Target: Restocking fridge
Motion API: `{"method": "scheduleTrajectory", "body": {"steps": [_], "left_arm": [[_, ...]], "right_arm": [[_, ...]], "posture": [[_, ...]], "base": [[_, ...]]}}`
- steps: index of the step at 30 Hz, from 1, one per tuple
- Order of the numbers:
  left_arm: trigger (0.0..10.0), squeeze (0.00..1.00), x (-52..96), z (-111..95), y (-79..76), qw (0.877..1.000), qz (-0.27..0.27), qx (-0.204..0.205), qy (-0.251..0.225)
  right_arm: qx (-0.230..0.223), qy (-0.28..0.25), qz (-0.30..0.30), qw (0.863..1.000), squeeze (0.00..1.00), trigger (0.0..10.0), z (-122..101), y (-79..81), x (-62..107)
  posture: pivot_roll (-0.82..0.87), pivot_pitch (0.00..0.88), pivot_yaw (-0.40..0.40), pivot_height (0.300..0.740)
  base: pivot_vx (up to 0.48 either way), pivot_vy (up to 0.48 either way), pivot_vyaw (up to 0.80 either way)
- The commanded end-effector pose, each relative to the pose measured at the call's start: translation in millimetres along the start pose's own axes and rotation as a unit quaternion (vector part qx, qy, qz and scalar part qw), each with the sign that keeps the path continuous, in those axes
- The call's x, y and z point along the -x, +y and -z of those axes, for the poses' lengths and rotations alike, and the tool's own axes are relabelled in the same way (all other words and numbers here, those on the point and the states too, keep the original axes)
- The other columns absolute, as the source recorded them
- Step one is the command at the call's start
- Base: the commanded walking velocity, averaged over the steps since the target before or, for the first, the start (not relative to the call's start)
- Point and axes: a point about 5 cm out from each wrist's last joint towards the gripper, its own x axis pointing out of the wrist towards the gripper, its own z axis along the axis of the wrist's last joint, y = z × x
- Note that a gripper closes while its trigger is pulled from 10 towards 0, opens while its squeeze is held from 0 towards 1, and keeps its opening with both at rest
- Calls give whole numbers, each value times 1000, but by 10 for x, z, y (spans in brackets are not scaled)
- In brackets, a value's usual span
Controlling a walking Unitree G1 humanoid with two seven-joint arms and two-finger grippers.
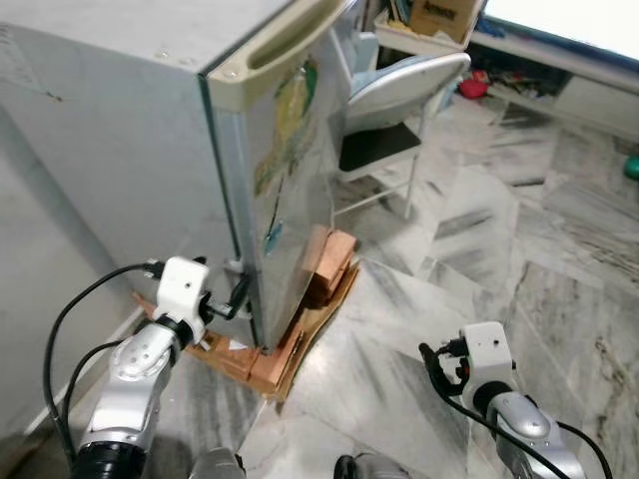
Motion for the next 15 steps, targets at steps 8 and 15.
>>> {"method": "scheduleTrajectory", "body": {"steps": [8,15], "left_arm": [[10000,0,66,-22,3,1000,-18,8,-3],[10000,0,-127,-213,80,1000,-16,-6,-26]], "right_arm": [[2,0,-2,1000,0,10000,-24,0,-47],[4,-4,-5,1000,0,10000,-53,10,-73]], "posture": [[26,68,-89,740],[13,74,-87,740]], "base": [[0,0,-800],[0,0,-466]]}}
